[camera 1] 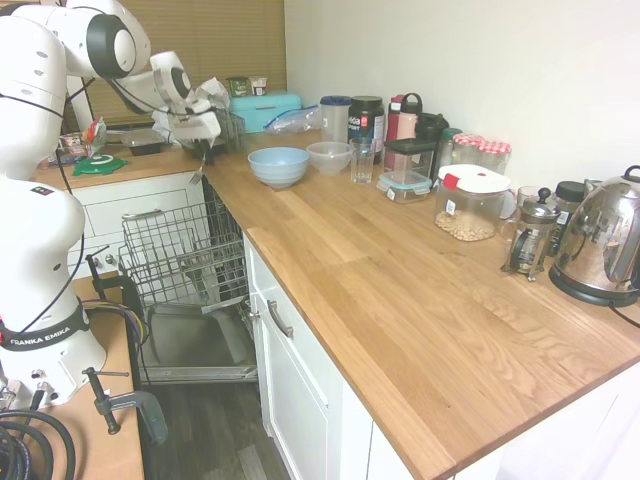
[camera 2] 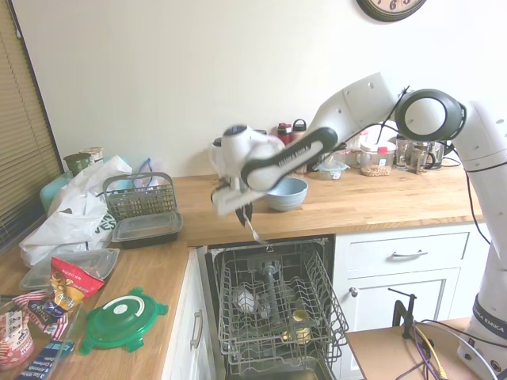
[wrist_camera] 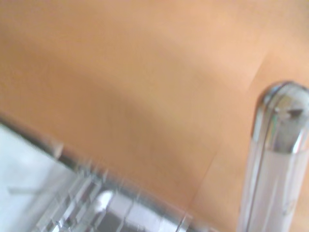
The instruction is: Put the fork in the dishwasher
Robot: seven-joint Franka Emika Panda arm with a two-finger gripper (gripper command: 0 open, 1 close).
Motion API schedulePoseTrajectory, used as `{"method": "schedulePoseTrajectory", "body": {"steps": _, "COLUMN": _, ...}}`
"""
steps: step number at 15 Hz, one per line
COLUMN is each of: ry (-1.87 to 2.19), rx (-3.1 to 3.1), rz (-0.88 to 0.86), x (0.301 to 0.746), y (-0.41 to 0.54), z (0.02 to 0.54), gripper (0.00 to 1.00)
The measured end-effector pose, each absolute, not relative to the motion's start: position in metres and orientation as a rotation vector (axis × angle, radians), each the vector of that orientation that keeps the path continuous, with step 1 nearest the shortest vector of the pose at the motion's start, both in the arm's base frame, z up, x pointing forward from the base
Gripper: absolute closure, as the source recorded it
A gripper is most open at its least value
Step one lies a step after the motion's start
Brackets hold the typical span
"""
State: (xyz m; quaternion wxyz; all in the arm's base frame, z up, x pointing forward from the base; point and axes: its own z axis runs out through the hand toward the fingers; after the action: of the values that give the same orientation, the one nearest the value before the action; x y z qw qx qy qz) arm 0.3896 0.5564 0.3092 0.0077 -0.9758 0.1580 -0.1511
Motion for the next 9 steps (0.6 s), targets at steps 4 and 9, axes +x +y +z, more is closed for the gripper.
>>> {"method": "schedulePoseTrajectory", "body": {"steps": 4, "ry": 0.512, "rx": -3.019, "rz": -0.469, "x": 0.354, "y": 0.493, "z": 0.194, "gripper": 1.00}}
{"method": "schedulePoseTrajectory", "body": {"steps": 9, "ry": 0.489, "rx": -3.019, "rz": -0.473, "x": 0.288, "y": 0.376, "z": 0.123, "gripper": 0.00}}
